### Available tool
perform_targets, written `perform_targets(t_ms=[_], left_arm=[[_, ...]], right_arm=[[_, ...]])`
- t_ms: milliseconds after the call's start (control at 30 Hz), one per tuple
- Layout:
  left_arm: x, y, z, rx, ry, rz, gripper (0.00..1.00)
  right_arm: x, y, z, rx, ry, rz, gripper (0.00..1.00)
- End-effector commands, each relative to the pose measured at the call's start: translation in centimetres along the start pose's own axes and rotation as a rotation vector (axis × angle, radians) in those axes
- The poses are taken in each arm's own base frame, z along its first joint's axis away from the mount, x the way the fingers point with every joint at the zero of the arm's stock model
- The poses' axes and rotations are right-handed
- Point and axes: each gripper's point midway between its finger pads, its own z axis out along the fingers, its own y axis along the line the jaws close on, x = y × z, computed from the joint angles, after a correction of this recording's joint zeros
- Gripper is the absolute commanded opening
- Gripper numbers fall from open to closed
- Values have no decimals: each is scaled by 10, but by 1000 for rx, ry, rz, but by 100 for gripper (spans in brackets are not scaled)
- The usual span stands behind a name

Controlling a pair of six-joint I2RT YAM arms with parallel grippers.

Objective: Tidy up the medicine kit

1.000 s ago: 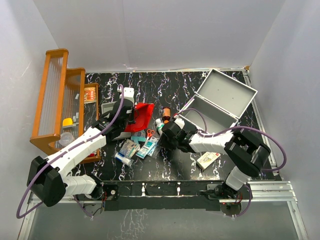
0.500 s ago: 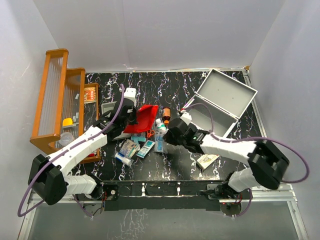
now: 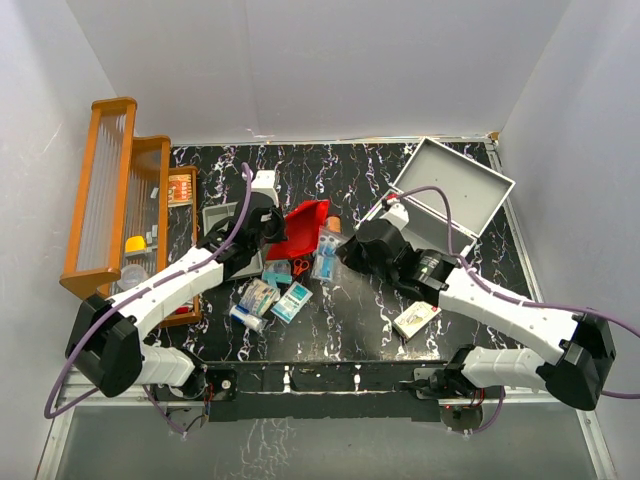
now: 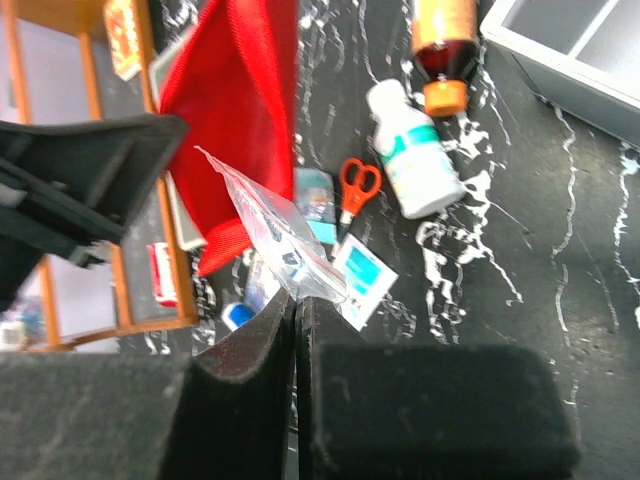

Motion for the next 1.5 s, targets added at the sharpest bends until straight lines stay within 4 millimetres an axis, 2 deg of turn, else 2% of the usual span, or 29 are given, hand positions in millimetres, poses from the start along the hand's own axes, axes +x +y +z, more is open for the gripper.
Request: perform_targets(t_ms=[0, 233, 400, 600, 733, 1000, 1100, 1467], left_arm=[[-18, -10, 4, 48, -84, -60, 0], [-16, -14, 6, 83, -117, -76, 0], [-13, -19, 4, 133, -131, -62, 0], [-15, -26, 0, 204, -203, -45, 0], [-14, -36, -5, 284, -247, -1, 0], [-16, -37, -15, 330, -313, 7, 0], [-18, -33, -13, 300, -316, -14, 0], [-30, -29, -8, 252, -333, -70, 0]], right_arm=[[-43, 36, -16, -42, -109, 98, 0], [-61, 52, -10, -32, -165, 167, 0], [-62, 43, 11, 65, -200, 232, 0], [-38, 33, 41, 188, -132, 256, 0], [-25, 40, 51, 168, -77, 285, 0], [-2, 38, 60, 192, 3, 412, 0], [6, 28, 58, 244, 26, 447, 0], [5, 7, 58, 303, 2, 509, 0]])
